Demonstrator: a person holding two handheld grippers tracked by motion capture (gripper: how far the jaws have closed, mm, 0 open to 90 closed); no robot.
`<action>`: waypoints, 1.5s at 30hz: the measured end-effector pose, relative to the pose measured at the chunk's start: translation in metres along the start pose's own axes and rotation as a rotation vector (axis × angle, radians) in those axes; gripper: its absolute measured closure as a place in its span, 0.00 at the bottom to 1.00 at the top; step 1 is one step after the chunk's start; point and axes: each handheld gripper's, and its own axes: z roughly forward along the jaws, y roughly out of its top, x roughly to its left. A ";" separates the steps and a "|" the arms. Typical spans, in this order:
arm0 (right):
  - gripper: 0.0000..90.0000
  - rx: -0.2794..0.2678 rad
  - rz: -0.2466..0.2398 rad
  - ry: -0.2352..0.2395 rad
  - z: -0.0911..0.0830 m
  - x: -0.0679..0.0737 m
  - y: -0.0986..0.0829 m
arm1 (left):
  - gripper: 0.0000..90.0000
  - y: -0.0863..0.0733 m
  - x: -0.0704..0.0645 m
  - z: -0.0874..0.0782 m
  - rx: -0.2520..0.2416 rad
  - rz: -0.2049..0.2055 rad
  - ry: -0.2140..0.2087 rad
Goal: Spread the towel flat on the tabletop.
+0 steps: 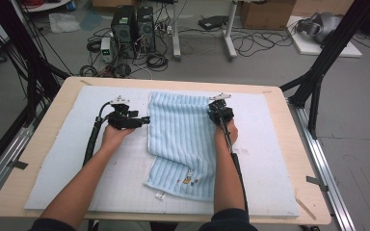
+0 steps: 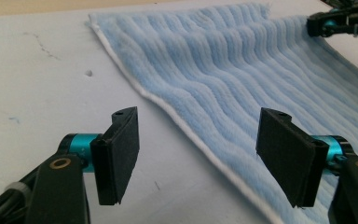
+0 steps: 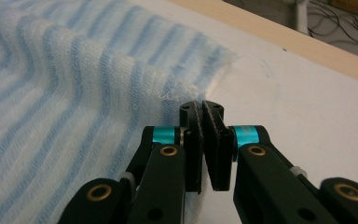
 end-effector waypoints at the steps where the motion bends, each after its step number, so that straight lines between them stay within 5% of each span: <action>1: 0.86 0.003 0.044 0.018 0.001 -0.001 -0.002 | 0.35 0.000 -0.004 0.000 0.016 0.007 -0.015; 2: 0.86 0.003 0.044 0.018 0.001 -0.001 -0.002 | 0.35 0.000 -0.004 0.000 0.016 0.007 -0.015; 3: 0.73 -0.015 0.068 0.050 -0.003 -0.002 -0.002 | 0.36 -0.001 -0.008 0.001 0.036 0.014 -0.036; 9: 0.65 -0.102 0.072 0.109 -0.036 -0.008 -0.008 | 0.40 -0.005 -0.022 0.011 0.087 0.027 -0.063; 14: 0.61 -0.161 0.081 0.164 -0.066 -0.016 -0.026 | 0.47 -0.011 -0.036 0.022 0.148 0.109 -0.041; 15: 0.61 -0.167 0.072 0.158 -0.072 -0.016 -0.031 | 0.50 -0.011 -0.036 0.022 0.148 0.109 -0.041; 16: 0.61 -0.178 0.070 0.159 -0.077 -0.017 -0.035 | 0.54 -0.012 -0.040 0.023 0.139 0.158 0.000; 18: 0.61 -0.188 0.069 0.176 -0.085 -0.016 -0.043 | 0.86 -0.013 -0.040 0.022 0.133 0.189 0.012; 19: 0.61 -0.188 0.069 0.176 -0.085 -0.016 -0.043 | 0.86 -0.014 -0.039 0.022 0.127 0.203 0.008; 20: 0.61 -0.148 0.052 0.190 -0.088 -0.013 -0.048 | 0.96 -0.014 -0.037 0.023 0.122 0.182 0.011; 21: 0.60 -0.128 0.038 0.194 -0.088 -0.011 -0.048 | 0.96 -0.012 -0.034 0.023 0.104 0.173 0.045; 26: 0.60 -0.069 0.015 0.199 -0.078 -0.001 -0.048 | 0.96 -0.010 -0.023 0.021 0.046 0.108 0.083; 27: 0.60 -0.055 -0.006 0.224 -0.073 0.006 -0.048 | 0.96 -0.009 -0.015 0.019 0.024 0.069 0.091; 32: 0.57 -0.053 -0.010 0.250 -0.067 0.019 -0.047 | 0.96 -0.008 -0.003 0.013 0.004 0.067 0.126; 35: 0.52 0.002 0.002 0.267 -0.057 0.028 -0.048 | 0.96 -0.007 0.010 0.007 -0.023 0.047 0.165; 38: 0.60 0.016 -0.010 0.271 -0.053 0.034 -0.048 | 0.96 -0.007 0.015 0.005 -0.037 0.023 0.168; 40: 0.95 0.011 -0.057 0.310 -0.050 0.038 -0.046 | 0.96 -0.007 0.015 0.006 -0.035 0.026 0.164; 42: 0.96 0.009 -0.100 0.272 -0.049 0.040 -0.045 | 0.94 -0.007 0.014 0.006 -0.029 0.043 0.173; 45: 0.96 0.001 -0.068 0.223 -0.047 0.036 -0.046 | 0.80 -0.007 0.014 0.007 -0.026 0.043 0.181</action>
